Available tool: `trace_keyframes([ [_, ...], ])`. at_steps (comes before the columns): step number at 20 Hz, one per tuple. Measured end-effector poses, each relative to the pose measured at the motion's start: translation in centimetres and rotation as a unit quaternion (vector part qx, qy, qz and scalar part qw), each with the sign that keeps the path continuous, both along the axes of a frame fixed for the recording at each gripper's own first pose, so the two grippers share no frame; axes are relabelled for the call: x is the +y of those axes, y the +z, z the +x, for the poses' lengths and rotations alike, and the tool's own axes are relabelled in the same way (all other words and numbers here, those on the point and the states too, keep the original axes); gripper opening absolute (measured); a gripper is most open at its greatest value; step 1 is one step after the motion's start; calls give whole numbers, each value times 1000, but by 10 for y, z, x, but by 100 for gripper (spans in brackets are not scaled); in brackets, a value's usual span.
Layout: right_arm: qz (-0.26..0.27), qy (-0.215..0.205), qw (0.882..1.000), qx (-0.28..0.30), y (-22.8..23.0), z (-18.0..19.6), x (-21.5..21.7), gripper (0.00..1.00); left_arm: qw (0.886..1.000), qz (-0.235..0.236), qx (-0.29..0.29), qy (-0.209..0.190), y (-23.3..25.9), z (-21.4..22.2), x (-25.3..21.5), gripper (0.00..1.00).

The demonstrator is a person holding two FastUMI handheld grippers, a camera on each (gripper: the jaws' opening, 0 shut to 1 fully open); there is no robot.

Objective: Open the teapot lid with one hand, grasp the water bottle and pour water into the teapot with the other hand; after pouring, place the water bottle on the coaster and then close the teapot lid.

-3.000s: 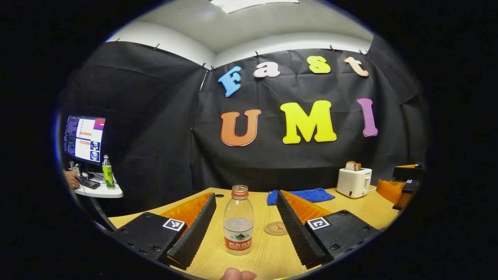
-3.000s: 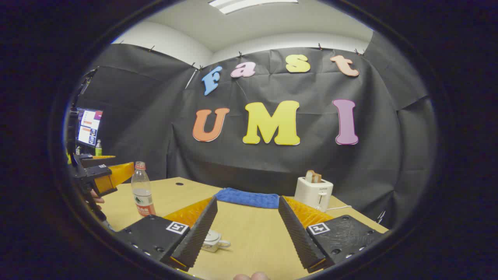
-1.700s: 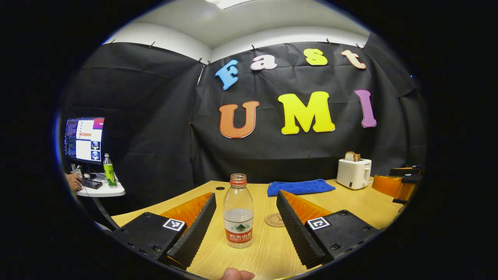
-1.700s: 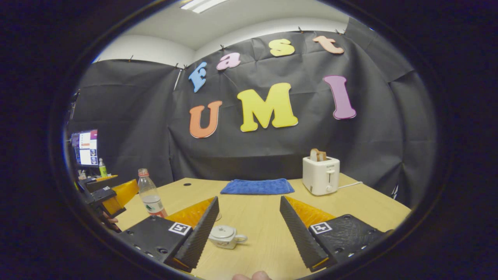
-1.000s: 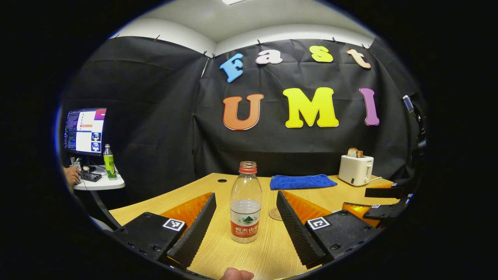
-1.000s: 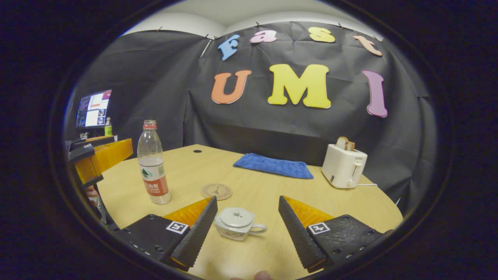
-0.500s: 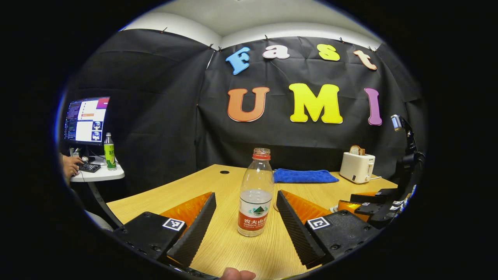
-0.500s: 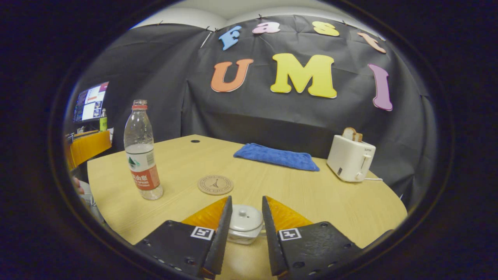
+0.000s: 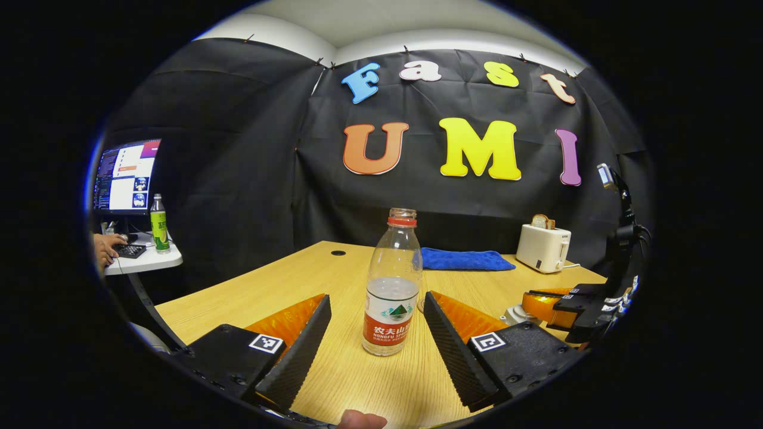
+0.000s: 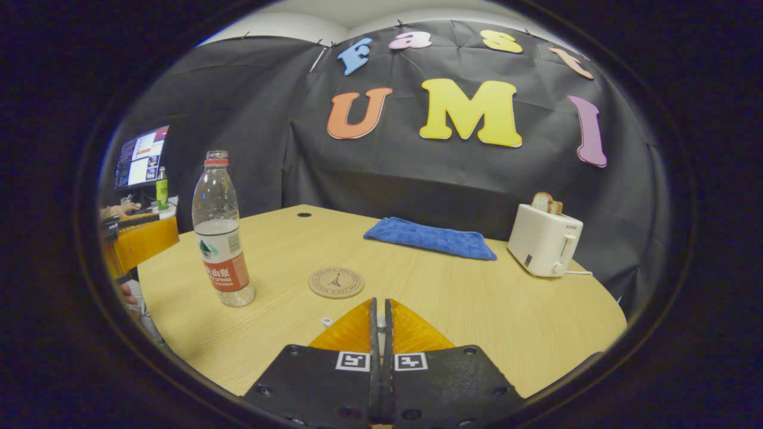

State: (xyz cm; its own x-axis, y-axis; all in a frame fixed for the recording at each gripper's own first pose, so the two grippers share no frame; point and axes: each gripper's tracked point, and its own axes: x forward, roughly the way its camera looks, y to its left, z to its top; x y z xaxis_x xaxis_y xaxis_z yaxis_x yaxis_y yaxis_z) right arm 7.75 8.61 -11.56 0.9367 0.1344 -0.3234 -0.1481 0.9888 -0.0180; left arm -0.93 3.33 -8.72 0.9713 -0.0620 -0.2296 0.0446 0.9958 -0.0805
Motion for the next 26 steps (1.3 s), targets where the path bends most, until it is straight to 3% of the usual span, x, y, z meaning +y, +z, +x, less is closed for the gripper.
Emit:
trace_keyframes([
  [10,15,19,999,-38,40,-8,-8,0,997,-9,57,-42,-43,23,-15,98],
  [19,18,12,999,-48,54,-25,-34,0,997,0,59,-47,-49,44,-19,98],
  [20,20,12,999,-46,53,-26,-36,0,997,4,57,-46,-50,47,-18,94],
  [21,24,11,999,-43,51,-28,-39,0,997,10,59,-45,-50,49,-18,83],
  [26,36,4,999,-33,44,-33,-57,0,995,72,56,-32,-33,45,-13,76],
])
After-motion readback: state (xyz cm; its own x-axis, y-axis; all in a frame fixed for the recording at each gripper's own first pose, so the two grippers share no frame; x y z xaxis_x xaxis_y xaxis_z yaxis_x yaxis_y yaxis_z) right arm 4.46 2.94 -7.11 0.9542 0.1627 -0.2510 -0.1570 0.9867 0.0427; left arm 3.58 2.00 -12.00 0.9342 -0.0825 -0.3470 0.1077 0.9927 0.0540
